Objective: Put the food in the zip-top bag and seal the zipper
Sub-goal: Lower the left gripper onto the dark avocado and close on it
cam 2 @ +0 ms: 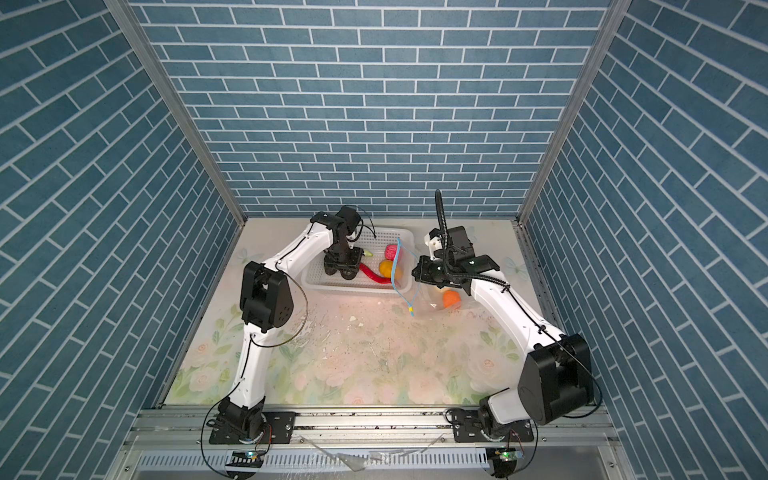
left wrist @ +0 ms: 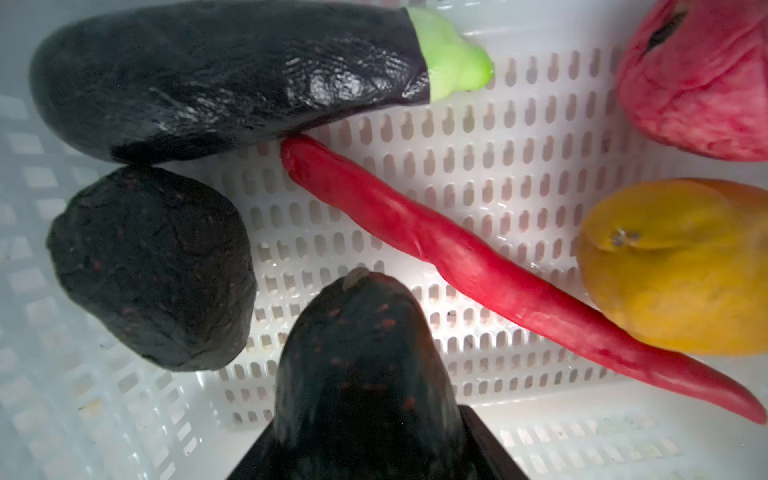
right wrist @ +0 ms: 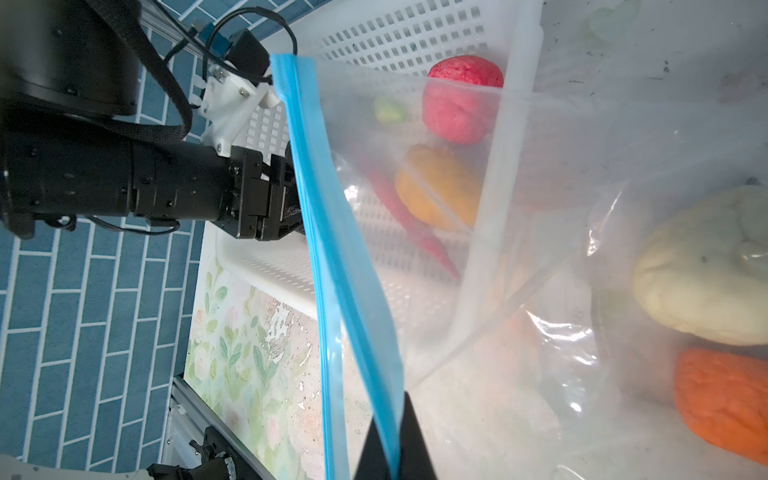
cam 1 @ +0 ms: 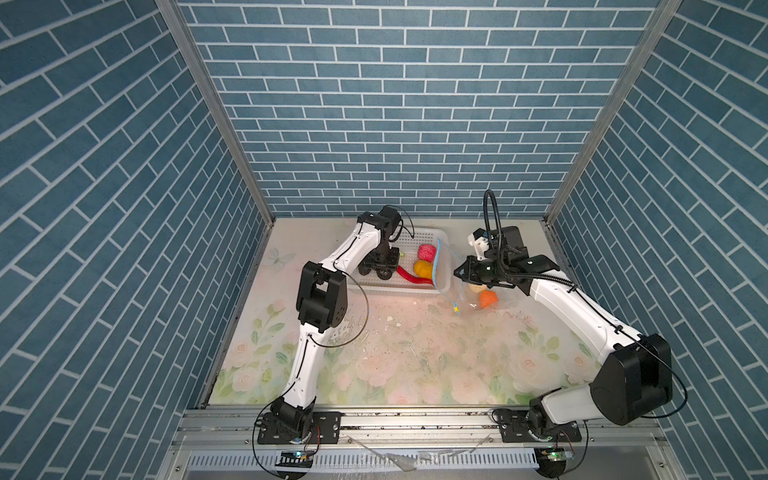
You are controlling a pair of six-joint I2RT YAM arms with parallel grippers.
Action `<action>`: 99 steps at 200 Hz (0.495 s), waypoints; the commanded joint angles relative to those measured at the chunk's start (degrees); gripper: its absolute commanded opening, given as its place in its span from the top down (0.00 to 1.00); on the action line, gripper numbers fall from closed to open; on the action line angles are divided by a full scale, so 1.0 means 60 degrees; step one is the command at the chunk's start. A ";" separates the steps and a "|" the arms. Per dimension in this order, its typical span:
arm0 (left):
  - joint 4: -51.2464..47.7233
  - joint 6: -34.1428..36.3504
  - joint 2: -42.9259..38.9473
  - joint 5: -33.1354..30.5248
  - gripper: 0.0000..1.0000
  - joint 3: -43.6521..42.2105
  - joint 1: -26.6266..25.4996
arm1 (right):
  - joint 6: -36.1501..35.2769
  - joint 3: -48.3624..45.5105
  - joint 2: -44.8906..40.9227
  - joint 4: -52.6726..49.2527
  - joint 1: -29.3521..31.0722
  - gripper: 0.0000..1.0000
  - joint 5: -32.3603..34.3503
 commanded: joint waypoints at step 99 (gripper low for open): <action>0.1135 -0.0903 -0.2248 0.0935 0.48 -0.1571 -0.1342 | 0.0303 0.0350 0.0148 0.0008 -0.0014 1.00 0.0072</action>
